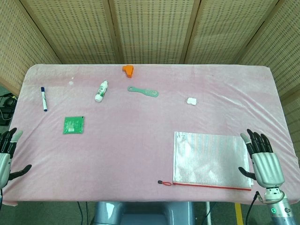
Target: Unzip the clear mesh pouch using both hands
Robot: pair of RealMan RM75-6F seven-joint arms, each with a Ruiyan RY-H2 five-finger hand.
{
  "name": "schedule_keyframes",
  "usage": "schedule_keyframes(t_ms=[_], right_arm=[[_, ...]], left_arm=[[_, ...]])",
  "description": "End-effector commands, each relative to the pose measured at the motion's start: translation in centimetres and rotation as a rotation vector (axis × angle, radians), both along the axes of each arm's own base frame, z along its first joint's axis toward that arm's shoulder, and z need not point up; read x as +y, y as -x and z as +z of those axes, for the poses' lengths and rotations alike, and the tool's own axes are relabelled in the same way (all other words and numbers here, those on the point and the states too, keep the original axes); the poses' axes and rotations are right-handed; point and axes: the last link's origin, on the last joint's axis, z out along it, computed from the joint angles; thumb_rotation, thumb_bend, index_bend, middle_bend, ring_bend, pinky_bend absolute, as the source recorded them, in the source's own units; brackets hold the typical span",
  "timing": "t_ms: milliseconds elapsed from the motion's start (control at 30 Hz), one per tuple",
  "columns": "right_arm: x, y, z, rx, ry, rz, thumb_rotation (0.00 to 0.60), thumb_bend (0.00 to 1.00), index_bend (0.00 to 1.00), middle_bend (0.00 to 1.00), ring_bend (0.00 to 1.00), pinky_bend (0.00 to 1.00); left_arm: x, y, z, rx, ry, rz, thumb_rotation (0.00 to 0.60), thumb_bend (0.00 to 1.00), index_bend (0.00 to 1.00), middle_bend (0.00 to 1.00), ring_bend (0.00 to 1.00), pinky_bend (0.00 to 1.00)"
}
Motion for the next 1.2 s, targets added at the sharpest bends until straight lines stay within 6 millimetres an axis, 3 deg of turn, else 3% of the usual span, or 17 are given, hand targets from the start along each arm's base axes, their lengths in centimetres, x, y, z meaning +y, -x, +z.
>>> schedule_keyframes(t_ms=[33,200,267,300,367,433,467,533,633,767,1033,1200], right_arm=[[0.0,0.0,-0.2,0.006,-0.01,0.0,0.6,0.0,0.0,0.0,0.0,0.0],[-0.3,-0.3,-1.3,0.03,-0.064,0.014,0.6,0.0,0.0,0.02,0.01,0.0],[-1.9,-1.8,-2.3,0.066,-0.13,0.101,0.6,0.0,0.0,0.2,0.19,0.07],[-2.5,-2.3,-2.6,0.067,-0.158,0.127,0.6,0.0,0.0,0.3,0.29,0.14],[-3.7,-4.1,-3.4,0.021,-0.251,0.181,0.6,0.0,0.01,0.58,0.56,0.46],[-4.7,-6.2,-4.2,-0.083,-0.375,0.19,0.6,0.0,0.05,0.77,0.72,0.73],[-5.1,-7.0,-4.5,-0.117,-0.423,0.188,0.6,0.0,0.1,0.85,0.79,0.85],[-6.5,-8.5,-5.3,-0.159,-0.503,0.182,0.6,0.0,0.18,0.91,0.85,0.96],[-8.2,-10.0,-6.9,-0.176,-0.581,0.162,0.6,0.0,0.28,0.95,0.89,1.0],[-8.8,-11.2,-8.9,-0.214,-0.669,0.119,0.6,0.04,0.38,0.97,0.92,1.0],[-7.9,-13.3,-11.8,-0.212,-0.81,0.115,0.6,0.21,0.46,0.98,0.92,1.0],[-7.2,-13.1,-14.2,-0.16,-0.891,0.083,0.6,0.32,0.48,0.99,0.92,1.0]], left_arm=[[0.0,0.0,0.0,-0.001,0.001,0.0,0.6,0.0,0.0,0.0,0.0,0.0],[0.1,0.0,0.0,0.002,0.001,-0.001,0.6,0.0,0.0,0.0,0.0,0.0],[0.1,0.0,-0.1,0.001,-0.002,0.001,0.6,0.0,0.0,0.0,0.0,0.0],[0.2,0.0,-0.1,0.002,-0.004,0.002,0.6,0.0,0.0,0.0,0.0,0.0],[0.3,0.0,-0.1,0.007,-0.006,0.006,0.6,0.0,0.0,0.0,0.0,0.0],[0.5,0.1,-0.2,0.007,-0.009,0.015,0.6,0.0,0.0,0.0,0.0,0.0],[0.6,0.1,-0.2,0.006,-0.009,0.019,0.6,0.0,0.0,0.0,0.0,0.0],[0.8,0.2,-0.3,0.004,-0.007,0.024,0.6,0.0,0.0,0.0,0.0,0.0],[1.0,0.3,-0.3,0.007,-0.005,0.029,0.6,0.0,0.0,0.0,0.0,0.0],[1.3,0.5,-0.3,0.008,-0.004,0.04,0.6,0.0,0.0,0.0,0.0,0.0],[1.8,1.1,-0.5,0.004,0.01,0.067,0.6,0.0,0.0,0.0,0.0,0.0],[2.0,1.1,-0.4,0.0,0.012,0.068,0.6,0.0,0.0,0.0,0.0,0.0]])
